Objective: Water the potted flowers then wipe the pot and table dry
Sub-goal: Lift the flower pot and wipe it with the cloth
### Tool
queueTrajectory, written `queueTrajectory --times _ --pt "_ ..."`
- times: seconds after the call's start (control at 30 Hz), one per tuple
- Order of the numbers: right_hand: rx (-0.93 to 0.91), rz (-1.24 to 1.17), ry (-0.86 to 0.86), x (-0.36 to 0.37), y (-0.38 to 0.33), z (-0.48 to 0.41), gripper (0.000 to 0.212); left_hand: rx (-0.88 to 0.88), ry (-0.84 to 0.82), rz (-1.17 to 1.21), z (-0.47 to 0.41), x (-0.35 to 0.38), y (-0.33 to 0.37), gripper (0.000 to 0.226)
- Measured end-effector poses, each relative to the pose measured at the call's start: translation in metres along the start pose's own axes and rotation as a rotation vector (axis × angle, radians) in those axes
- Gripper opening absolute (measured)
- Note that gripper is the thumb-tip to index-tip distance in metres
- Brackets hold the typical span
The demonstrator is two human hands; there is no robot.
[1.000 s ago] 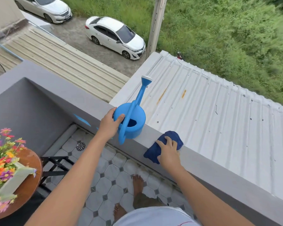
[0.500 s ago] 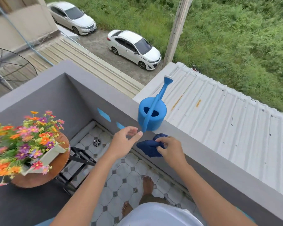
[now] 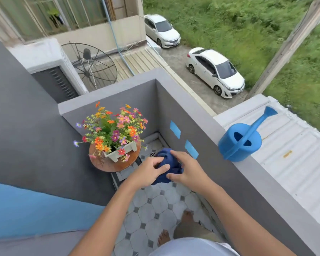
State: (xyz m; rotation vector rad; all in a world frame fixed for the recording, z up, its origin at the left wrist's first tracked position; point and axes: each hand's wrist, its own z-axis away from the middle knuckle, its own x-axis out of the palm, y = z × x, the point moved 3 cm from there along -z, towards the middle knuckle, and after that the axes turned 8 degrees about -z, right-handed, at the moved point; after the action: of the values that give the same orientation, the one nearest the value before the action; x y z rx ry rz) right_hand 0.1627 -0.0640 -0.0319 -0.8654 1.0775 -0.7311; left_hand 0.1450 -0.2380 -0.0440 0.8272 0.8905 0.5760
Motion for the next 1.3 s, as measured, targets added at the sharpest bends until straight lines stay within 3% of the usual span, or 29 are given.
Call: queueTrajectory --times 0.1,0.17,0.27,0.37,0.5,0.67,0.83,0.97,1.17,1.3 --pt "0.017 0.081 -0.047 0.021 -0.011 -0.023 0.068 0.0 0.127 0.027 0.007 -0.012 -0.019 0.03" --pt "0.042 0.125 -0.025 0.03 -0.014 -0.038 0.042 -0.028 0.165 0.051 0.008 -0.015 -0.028 0.022" --pt "0.103 0.159 -0.025 0.043 -0.011 -0.062 0.009 -0.12 0.295 0.024 -0.006 -0.011 -0.043 0.033" --pt "0.204 0.134 -0.029 0.054 -0.002 -0.082 0.029 -0.264 0.469 0.052 -0.031 0.002 -0.049 0.04" --pt "0.385 0.133 -0.02 0.055 0.028 -0.111 0.011 -0.599 0.759 0.484 -0.065 -0.003 -0.067 0.024" --pt "0.519 0.028 0.025 0.037 0.063 -0.14 0.025 -0.774 0.855 0.793 -0.106 -0.034 -0.093 0.031" --pt "0.615 -0.15 0.05 0.028 0.08 -0.168 0.028 -0.821 0.867 0.992 -0.14 -0.053 -0.114 0.022" --pt "0.667 -0.384 0.055 0.03 0.081 -0.187 0.033 -0.849 0.906 1.033 -0.151 -0.059 -0.119 0.033" --pt "0.635 -0.504 0.068 0.028 0.076 -0.205 0.027 -0.915 0.959 1.076 -0.153 -0.059 -0.131 0.031" --pt "0.55 -0.622 0.117 0.025 0.066 -0.213 0.021 -0.85 1.007 1.017 -0.143 -0.072 -0.137 0.038"
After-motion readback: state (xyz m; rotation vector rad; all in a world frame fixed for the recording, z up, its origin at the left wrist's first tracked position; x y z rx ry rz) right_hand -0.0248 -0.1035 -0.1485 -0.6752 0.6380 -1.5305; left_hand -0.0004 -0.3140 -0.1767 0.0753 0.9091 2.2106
